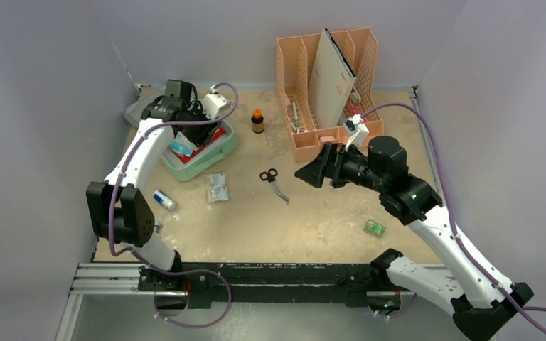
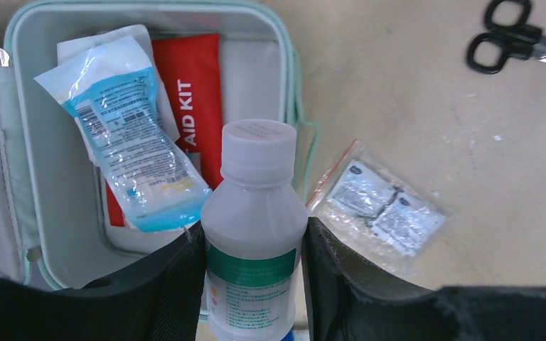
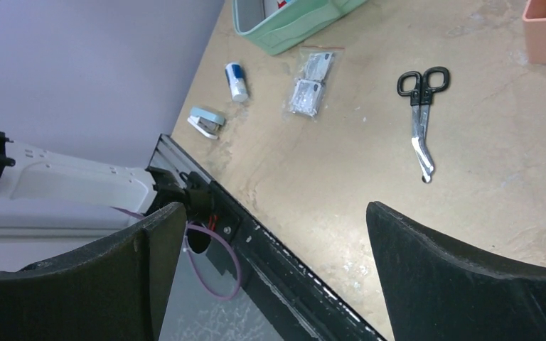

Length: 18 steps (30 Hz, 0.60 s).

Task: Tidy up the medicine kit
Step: Pick up the medical item at the center of the board, then place the medical item at the medicine pouch.

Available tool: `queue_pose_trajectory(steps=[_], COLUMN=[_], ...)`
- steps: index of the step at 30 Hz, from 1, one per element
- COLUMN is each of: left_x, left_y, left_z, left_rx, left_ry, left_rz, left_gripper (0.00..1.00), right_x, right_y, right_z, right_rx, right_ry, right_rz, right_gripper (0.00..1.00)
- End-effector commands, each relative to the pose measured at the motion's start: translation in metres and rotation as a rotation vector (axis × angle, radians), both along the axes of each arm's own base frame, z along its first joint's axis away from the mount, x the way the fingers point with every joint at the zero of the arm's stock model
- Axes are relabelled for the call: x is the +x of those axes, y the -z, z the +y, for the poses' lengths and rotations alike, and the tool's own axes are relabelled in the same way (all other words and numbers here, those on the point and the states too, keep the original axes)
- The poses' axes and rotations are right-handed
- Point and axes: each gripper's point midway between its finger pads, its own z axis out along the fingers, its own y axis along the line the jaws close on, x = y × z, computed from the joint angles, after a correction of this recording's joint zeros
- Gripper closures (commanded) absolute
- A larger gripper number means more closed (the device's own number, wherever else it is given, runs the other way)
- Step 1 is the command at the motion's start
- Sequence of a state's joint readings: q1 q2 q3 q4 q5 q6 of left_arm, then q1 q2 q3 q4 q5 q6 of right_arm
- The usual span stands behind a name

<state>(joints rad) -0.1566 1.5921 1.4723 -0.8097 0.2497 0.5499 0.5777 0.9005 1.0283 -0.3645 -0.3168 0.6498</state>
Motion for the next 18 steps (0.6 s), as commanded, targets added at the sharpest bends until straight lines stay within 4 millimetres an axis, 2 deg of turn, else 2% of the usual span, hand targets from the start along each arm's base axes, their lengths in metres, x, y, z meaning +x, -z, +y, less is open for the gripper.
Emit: queue_pose_trajectory(steps=[1, 5, 12, 18], left_x=[0.020, 0.033, 0.054, 0.061], left_y=[-0.004, 0.006, 0.028, 0.048], left_z=[0.020, 0.027, 0.027, 0.015], left_rx=[0.089, 0.075, 0.088, 0.003], left_ry=[0.022, 0.013, 0.060, 0.079], left_rz=[-0.041, -0.045, -0.079, -0.018], left_gripper=[0.89, 0.89, 0.88, 0.85], right_x=[-0.001, -0.001, 0.004, 0.003], right_y=[-0.023, -0.028, -0.035, -0.037], right_z=[-0.012, -0.014, -0.017, -0.022], right_rx=[-0.013, -0.025, -0.030, -0.040], right_ry=[0.037, 0.035, 0.064, 0.082], right_rz=[-0.090, -0.113, -0.135, -0.144], right_gripper=[0.01, 0.01, 0.01, 0.01])
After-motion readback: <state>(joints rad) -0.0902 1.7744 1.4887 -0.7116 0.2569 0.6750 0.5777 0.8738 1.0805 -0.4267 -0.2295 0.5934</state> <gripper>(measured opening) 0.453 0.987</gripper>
